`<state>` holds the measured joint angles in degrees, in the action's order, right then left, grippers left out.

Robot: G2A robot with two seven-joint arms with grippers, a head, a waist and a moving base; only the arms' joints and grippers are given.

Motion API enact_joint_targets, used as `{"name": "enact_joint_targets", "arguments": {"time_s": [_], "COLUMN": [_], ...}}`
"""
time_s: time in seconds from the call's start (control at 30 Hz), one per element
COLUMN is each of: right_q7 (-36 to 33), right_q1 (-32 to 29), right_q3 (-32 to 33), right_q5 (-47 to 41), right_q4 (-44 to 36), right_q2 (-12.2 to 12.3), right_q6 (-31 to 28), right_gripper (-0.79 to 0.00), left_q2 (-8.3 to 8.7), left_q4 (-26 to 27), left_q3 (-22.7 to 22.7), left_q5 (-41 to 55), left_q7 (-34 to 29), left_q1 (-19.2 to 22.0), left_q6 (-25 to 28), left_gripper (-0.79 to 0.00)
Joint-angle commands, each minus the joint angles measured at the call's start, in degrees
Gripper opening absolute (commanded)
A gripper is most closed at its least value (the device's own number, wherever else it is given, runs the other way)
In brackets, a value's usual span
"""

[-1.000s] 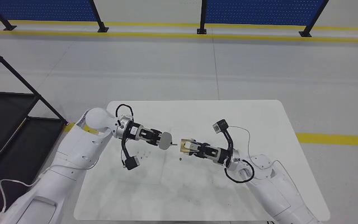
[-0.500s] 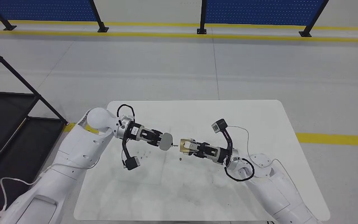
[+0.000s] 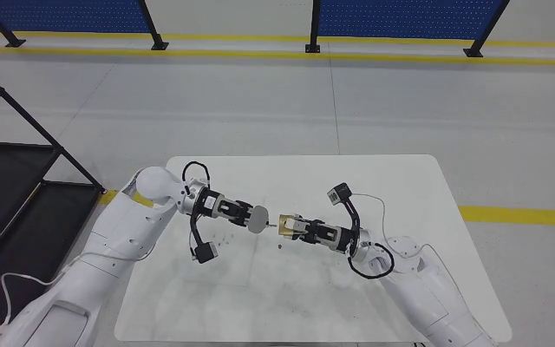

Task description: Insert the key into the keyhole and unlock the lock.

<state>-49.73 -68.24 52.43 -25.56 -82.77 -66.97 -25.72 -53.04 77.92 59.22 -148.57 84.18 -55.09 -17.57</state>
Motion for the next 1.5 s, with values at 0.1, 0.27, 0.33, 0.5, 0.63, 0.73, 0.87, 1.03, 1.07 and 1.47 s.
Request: {"name": "enact_joint_targets", "arguments": {"time_s": [0.1, 0.27, 0.33, 0.5, 0.63, 0.73, 0.87, 1.03, 1.07, 1.47], "right_q7": [-0.3, -0.5, -0.4, -0.4, -0.5, -0.8, -1.3, -1.6, -1.7, -1.8], "right_q1": [0.2, 0.3, 0.3, 0.1, 0.0, 0.0, 0.0, -0.1, -0.1, -0.4], "right_q3": [-0.1, -0.3, -0.3, -0.2, -0.1, 0.0, 0.0, 0.1, 0.1, 0.6], "right_q5": [0.1, 0.1, 0.0, 0.0, 0.0, 0.0, -0.2, -0.2, -0.2, -0.3], "right_q4": [0.3, 0.6, 0.6, 0.6, 0.5, 0.4, 0.3, 0.2, 0.2, 0.2], "right_q2": [-0.2, -0.4, -0.4, -0.5, -0.6, -0.7, -0.7, -0.8, -0.8, -0.9], "right_q6": [0.2, 0.3, 0.2, 0.0, -0.1, 0.0, 0.0, 0.0, -0.1, -0.3], "right_gripper": [-0.785, -0.785, -0.785, -0.785, -0.785, -0.785, -0.785, -0.785, -0.785, -0.785], "left_q2": [0.04, 0.11, 0.12, 0.18, 0.24, 0.29, 0.34, 0.37, 0.38, 0.53], "left_q4": [-0.1, -0.1, -0.1, -0.1, -0.2, -0.2, -0.2, -0.3, -0.3, -0.3], "left_q3": [-0.3, -0.5, -0.7, -0.9, -1.0, -1.1, -1.2, -1.4, -1.4, -1.6], "left_q5": [0.2, 0.0, -0.1, -0.3, -0.3, -0.3, -0.3, 0.0, 0.0, 0.3], "left_q7": [-0.2, -0.4, -0.4, -0.6, -1.0, -1.2, -1.3, -1.4, -1.4, -1.6], "left_q1": [0.1, 0.3, 0.3, 0.5, 0.5, 0.6, 0.6, 0.7, 0.8, 0.9], "left_q6": [-0.1, -0.1, -0.1, -0.1, -0.3, -0.3, -0.3, -0.4, -0.4, -0.6], "left_gripper": [-0.785, -0.785, -0.785, -0.785, -0.785, -0.785, -0.785, -0.785, -0.785, -0.785]}}
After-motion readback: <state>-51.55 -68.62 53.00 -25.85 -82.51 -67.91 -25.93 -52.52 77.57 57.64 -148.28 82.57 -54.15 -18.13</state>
